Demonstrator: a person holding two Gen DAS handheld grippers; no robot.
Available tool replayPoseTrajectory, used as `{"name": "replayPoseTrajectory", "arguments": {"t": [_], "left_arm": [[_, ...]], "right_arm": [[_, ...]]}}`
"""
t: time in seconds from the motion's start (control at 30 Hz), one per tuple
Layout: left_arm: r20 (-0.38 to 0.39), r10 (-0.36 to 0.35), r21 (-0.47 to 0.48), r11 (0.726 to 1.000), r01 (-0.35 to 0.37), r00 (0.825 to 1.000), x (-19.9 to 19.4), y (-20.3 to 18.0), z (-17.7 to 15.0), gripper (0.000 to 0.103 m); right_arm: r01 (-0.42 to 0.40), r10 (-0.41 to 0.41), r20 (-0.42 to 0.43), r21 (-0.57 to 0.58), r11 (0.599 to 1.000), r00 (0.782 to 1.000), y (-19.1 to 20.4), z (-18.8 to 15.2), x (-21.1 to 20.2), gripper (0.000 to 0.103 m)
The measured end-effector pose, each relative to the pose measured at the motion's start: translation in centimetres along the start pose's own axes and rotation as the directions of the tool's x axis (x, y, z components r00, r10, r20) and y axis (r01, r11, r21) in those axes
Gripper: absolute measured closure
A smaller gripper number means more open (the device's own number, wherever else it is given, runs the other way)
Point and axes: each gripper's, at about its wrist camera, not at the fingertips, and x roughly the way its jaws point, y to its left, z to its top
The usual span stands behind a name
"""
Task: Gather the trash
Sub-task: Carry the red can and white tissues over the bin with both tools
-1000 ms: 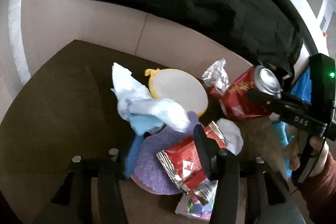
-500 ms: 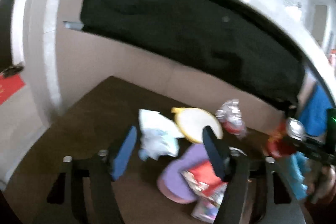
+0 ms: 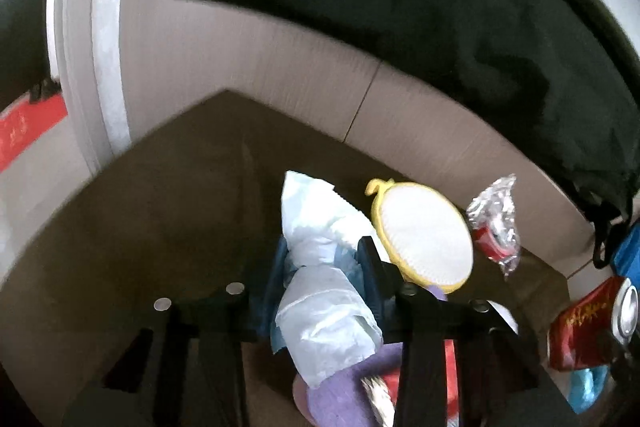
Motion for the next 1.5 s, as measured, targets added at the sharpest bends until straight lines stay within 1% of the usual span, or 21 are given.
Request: {"name": "replayPoseTrajectory", "arguments": {"t": [0.1,0.2,0.37,0.43,0.53,0.67,0.7,0.73,0.83,0.93,1.0,1.07,1.23,1.3,1.5], "left_arm": [[0.062,-0.015,0.045,0.999,0.012,0.998,-3.0,-2.1,0.1,0.066],[0.127,-0.054,0.097,0.994,0.041,0.990,-6.8,-4.9,0.0,0.066],[0.173,-0.122,0.181,0.979,0.090,0.977,-10.9,-10.1,-1.3,0.066],[0.176,-0.168,0.213,0.968,0.129,0.970,-12.2,-12.7,-2.1,0.066],[0.156,-0.245,0.256,0.946,0.200,0.957,-13.4,-16.8,-3.7,0.066],[0.136,-0.306,0.312,0.916,0.253,0.942,-14.0,-22.7,-6.3,0.066],[0.130,-0.316,0.320,0.911,0.261,0.940,-14.1,-23.7,-6.9,0.066],[0.109,-0.335,0.333,0.899,0.284,0.936,-13.9,-25.4,-7.8,0.066],[0.051,-0.373,0.351,0.875,0.333,0.926,-13.1,-28.8,-9.7,0.066],[0.002,-0.397,0.372,0.852,0.368,0.918,-12.6,-32.1,-11.7,0.066],[-0.026,-0.411,0.377,0.840,0.390,0.911,-12.1,-34.1,-12.8,0.066],[-0.049,-0.420,0.389,0.827,0.405,0.906,-11.8,-36.2,-13.9,0.066],[-0.074,-0.424,0.427,0.805,0.413,0.903,-11.2,-40.0,-16.1,0.066],[-0.089,-0.425,0.434,0.797,0.419,0.901,-10.9,-41.0,-16.9,0.066],[-0.126,-0.412,0.451,0.787,0.422,0.903,-9.5,-42.3,-18.7,0.066]], "right_arm": [[-0.004,0.004,0.018,0.001,1.000,1.000,-0.1,-0.3,-1.0,0.057],[-0.009,0.008,0.039,0.017,1.000,0.999,-0.6,-0.4,-2.2,0.057],[-0.010,0.005,0.082,0.057,0.998,0.997,-2.2,-0.7,-4.9,0.057],[-0.003,-0.005,0.102,0.075,0.997,0.995,-3.2,-1.0,-6.5,0.057],[0.022,-0.035,0.129,0.096,0.995,0.991,-4.6,-1.8,-8.8,0.057],[0.083,-0.103,0.149,0.132,0.988,0.983,-7.8,-3.4,-12.3,0.057],[0.101,-0.123,0.151,0.143,0.985,0.981,-8.6,-3.9,-13.2,0.057],[0.123,-0.147,0.155,0.158,0.980,0.977,-9.9,-4.5,-14.3,0.057],[0.168,-0.201,0.154,0.201,0.965,0.967,-12.9,-5.9,-16.7,0.057],[0.208,-0.248,0.146,0.248,0.946,0.958,-16.0,-7.5,-18.7,0.057],[0.238,-0.282,0.135,0.274,0.932,0.950,-18.0,-8.7,-19.9,0.057],[0.258,-0.303,0.124,0.287,0.922,0.945,-19.2,-9.7,-20.5,0.057],[0.294,-0.340,0.098,0.320,0.900,0.935,-21.2,-11.6,-21.4,0.057],[0.300,-0.347,0.091,0.337,0.892,0.933,-22.1,-12.4,-21.5,0.057],[0.305,-0.354,0.076,0.361,0.881,0.932,-23.6,-14.4,-21.3,0.057]]}}
